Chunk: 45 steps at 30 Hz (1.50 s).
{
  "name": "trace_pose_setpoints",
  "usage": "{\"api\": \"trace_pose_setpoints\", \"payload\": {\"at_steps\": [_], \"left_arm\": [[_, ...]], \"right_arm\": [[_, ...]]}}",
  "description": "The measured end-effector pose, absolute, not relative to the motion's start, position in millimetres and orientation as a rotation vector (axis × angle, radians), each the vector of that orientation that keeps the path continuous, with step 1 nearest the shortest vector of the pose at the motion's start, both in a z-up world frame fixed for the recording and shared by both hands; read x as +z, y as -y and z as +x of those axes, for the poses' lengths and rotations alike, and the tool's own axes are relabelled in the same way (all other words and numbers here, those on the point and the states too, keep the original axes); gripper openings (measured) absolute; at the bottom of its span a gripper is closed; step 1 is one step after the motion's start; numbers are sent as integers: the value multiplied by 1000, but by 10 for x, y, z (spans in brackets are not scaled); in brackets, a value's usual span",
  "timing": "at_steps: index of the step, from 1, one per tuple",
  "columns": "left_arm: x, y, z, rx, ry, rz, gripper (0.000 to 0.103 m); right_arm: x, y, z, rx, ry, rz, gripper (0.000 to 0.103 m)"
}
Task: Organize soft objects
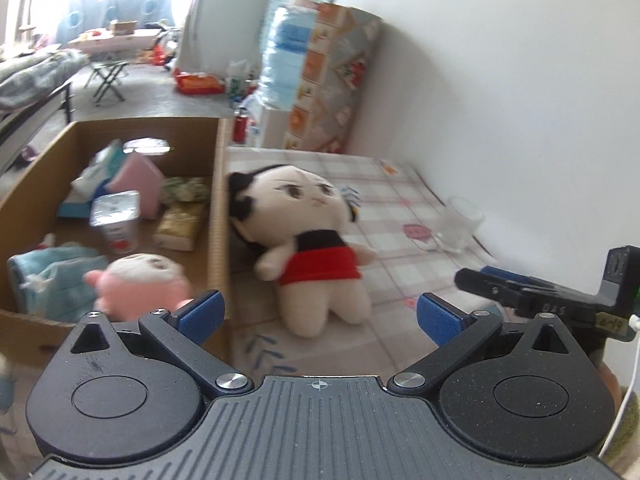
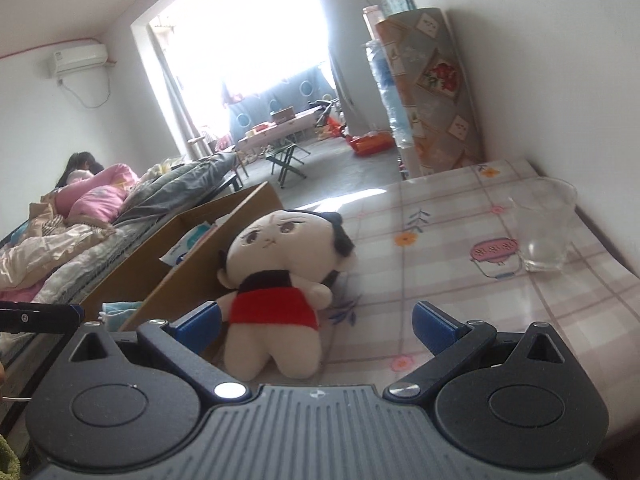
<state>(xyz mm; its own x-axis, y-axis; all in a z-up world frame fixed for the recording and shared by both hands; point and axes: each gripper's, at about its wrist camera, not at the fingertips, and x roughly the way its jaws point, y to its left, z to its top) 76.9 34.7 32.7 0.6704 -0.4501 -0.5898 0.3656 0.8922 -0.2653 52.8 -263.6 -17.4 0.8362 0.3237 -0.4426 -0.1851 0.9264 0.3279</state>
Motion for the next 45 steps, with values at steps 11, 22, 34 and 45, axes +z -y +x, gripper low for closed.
{"api": "trace_pose_setpoints", "payload": {"at_steps": [11, 22, 34, 45], "left_arm": [[259, 133, 739, -523, -703, -71, 103], [271, 28, 448, -434, -641, -17, 103], [283, -475, 207, -155, -625, -33, 103], [287, -701, 159, -23, -645, -59, 103]], "right_arm": [[-223, 2990, 44, 77, -412, 223, 103], [49, 2373, -159, -76, -197, -135, 103], [202, 1661, -122, 137, -347, -100, 103], [281, 1478, -207, 107, -424, -60, 103]]}}
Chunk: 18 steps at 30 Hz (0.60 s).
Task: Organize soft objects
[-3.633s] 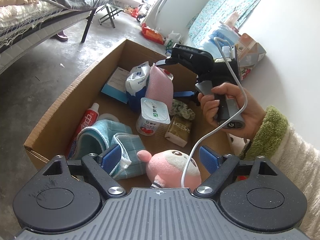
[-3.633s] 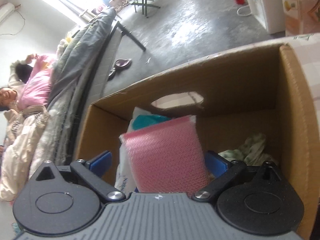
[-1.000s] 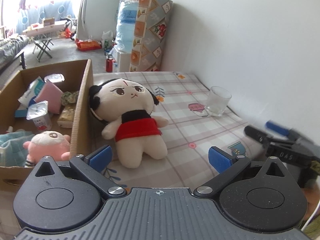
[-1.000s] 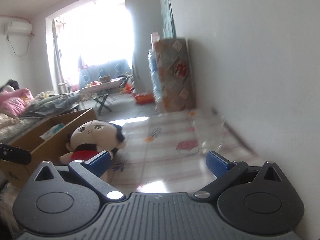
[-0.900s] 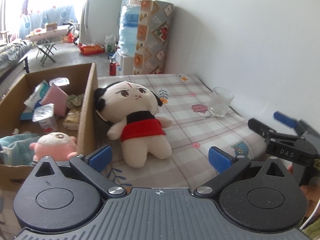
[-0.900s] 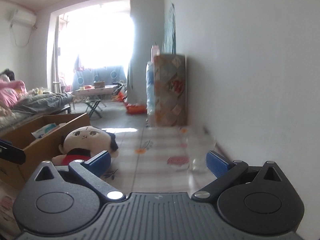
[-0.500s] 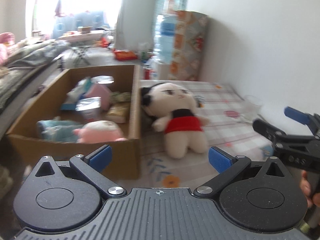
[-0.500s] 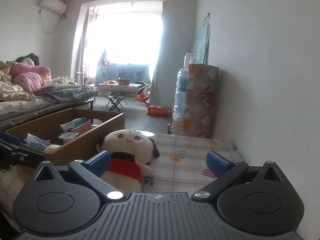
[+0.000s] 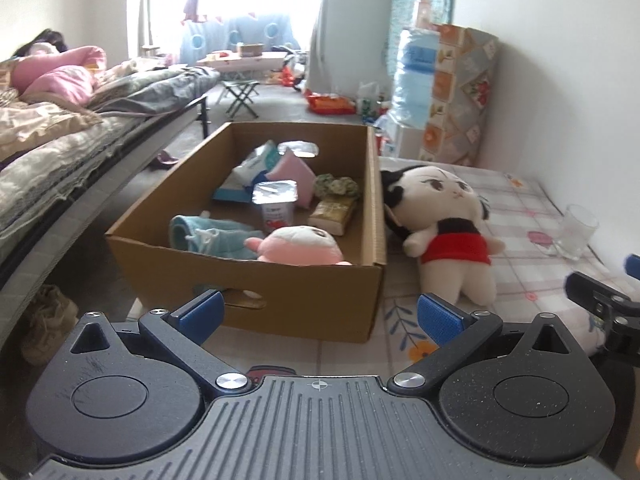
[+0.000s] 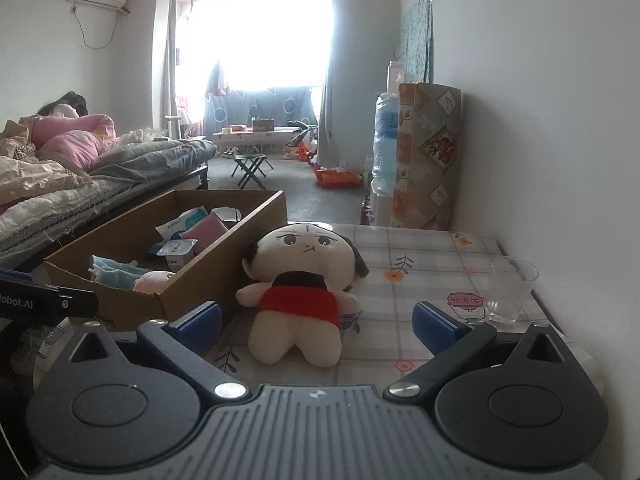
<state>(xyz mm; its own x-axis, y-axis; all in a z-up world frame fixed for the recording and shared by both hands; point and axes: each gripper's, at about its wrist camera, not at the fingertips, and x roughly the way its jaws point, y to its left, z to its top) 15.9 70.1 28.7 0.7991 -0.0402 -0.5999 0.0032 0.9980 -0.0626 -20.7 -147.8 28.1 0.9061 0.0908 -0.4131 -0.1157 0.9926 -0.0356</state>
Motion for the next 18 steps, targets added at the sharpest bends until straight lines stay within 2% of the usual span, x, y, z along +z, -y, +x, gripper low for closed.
{"api": "trace_pose_setpoints", "payload": {"at_steps": [18], "left_arm": [[245, -800, 249, -56, -661, -77, 103]], "right_arm": [[345, 1516, -279, 21, -392, -47, 103]]}}
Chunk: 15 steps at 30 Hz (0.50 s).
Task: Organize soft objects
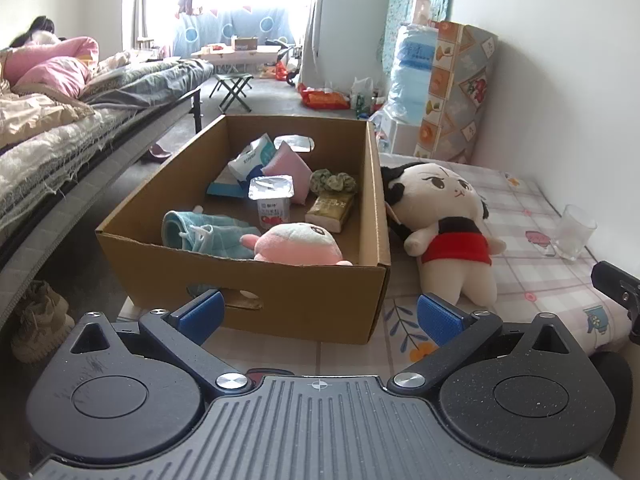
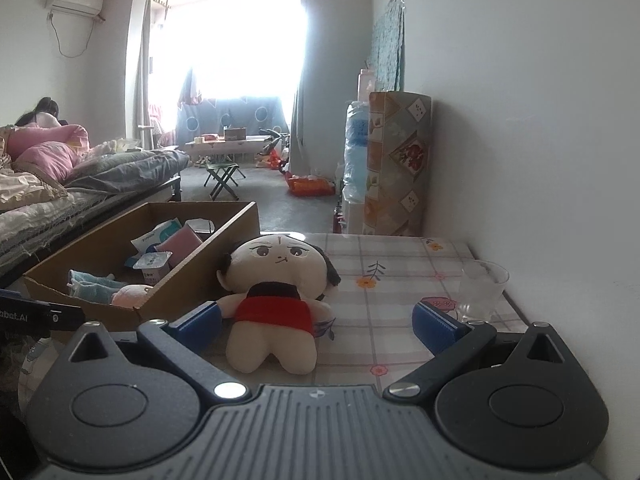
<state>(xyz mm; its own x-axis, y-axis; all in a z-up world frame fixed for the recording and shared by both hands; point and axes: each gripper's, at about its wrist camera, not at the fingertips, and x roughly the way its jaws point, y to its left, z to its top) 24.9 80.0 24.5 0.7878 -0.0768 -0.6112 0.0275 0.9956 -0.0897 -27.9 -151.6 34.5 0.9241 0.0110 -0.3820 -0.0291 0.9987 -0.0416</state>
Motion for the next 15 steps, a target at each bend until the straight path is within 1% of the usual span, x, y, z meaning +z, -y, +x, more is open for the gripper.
{"api": "trace_pose_setpoints", "payload": {"at_steps": [8, 15], "left_arm": [[187, -825, 255, -56, -732, -83, 103], [69, -783, 347, -22, -849, -43, 103]], "right_arm": [[325, 1468, -249, 25, -444, -50, 103], [232, 1417, -150, 34, -534, -48, 103]]}}
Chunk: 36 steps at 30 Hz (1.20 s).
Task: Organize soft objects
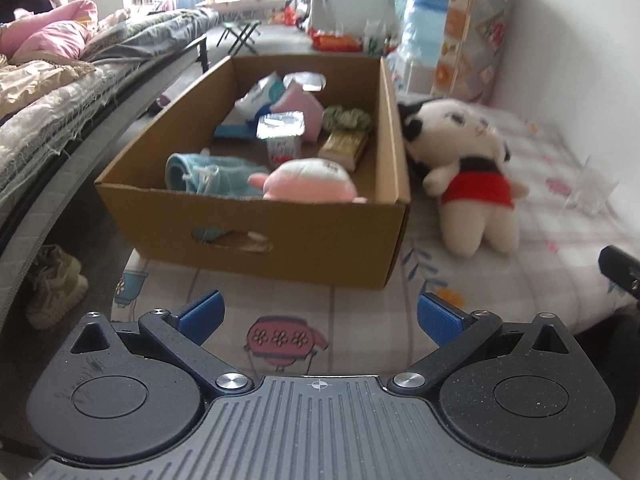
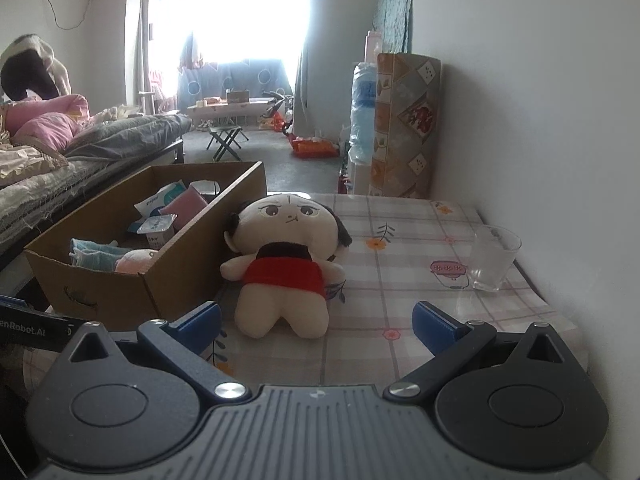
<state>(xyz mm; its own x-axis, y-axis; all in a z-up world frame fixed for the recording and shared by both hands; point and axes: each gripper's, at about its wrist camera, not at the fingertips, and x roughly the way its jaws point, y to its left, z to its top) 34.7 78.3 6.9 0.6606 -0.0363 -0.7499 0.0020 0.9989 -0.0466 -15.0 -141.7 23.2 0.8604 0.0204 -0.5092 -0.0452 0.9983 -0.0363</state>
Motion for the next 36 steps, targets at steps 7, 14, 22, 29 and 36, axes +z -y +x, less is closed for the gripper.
{"api": "trace_pose_setpoints", "payload": {"at_steps": [7, 14, 22, 29, 36], "left_arm": [[66, -722, 333, -27, -862, -4, 103], [183, -665, 349, -28, -816, 24, 103], [232, -608, 384, -46, -801, 54, 103], [222, -601, 414, -65, -806, 64, 103], [226, -604, 428, -69, -807, 64, 103]], "right_arm": [[221, 1447, -94, 29, -586, -2, 103], [298, 1422, -93, 21, -576, 4, 103], [309, 1409, -78, 12, -589, 0, 103], [327, 1371, -74, 26, -596, -18, 103], [333, 1350, -53, 25, -599, -33, 103]]}}
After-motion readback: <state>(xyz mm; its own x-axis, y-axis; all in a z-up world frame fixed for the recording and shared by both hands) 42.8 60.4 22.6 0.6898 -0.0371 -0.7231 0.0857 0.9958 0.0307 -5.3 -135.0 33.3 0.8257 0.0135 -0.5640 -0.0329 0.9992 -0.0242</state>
